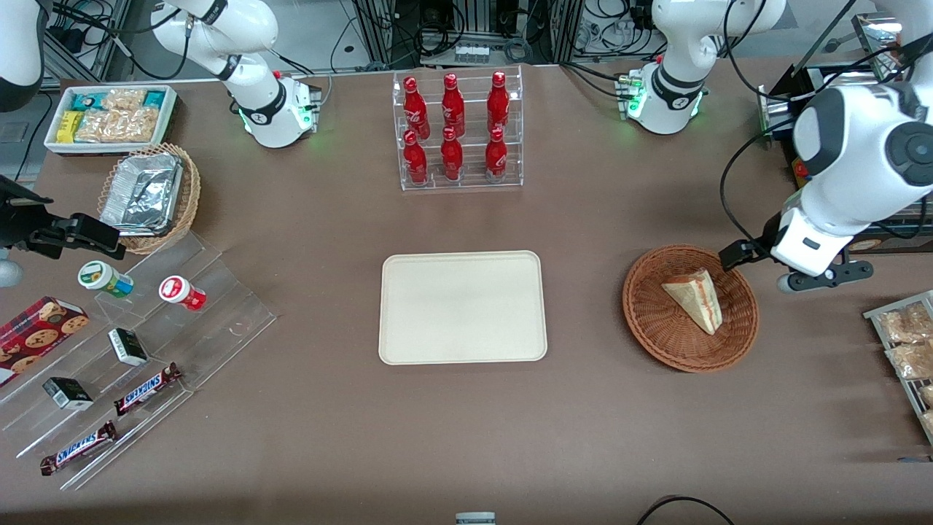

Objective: Place sandwich from basket to tray
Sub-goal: 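Lower the open left gripper over the wrapped sandwich in the basket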

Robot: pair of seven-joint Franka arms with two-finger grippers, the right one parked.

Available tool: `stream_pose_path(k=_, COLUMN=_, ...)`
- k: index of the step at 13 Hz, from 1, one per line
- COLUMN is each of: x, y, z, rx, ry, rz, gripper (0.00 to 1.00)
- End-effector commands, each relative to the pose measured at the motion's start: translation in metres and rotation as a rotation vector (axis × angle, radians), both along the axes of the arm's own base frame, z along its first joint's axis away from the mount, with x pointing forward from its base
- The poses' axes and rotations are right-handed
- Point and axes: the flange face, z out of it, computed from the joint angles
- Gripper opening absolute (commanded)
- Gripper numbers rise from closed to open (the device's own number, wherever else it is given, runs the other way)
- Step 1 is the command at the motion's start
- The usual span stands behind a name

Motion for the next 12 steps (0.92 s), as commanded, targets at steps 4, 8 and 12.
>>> stream_pose_path(k=4, x=-0.015, y=0.002, z=-0.053, rx=-0.007, ry=-0.041, rz=0.167, gripper=1.00)
stream_pose_path(k=8, x=-0.019, y=-0.001, z=-0.089, rx=-0.011, ry=-0.068, rz=0.235, gripper=1.00)
stream_pose_path(k=12, x=-0.017, y=-0.002, z=-0.109, rx=-0.007, ry=-0.051, rz=0.269, gripper=1.00)
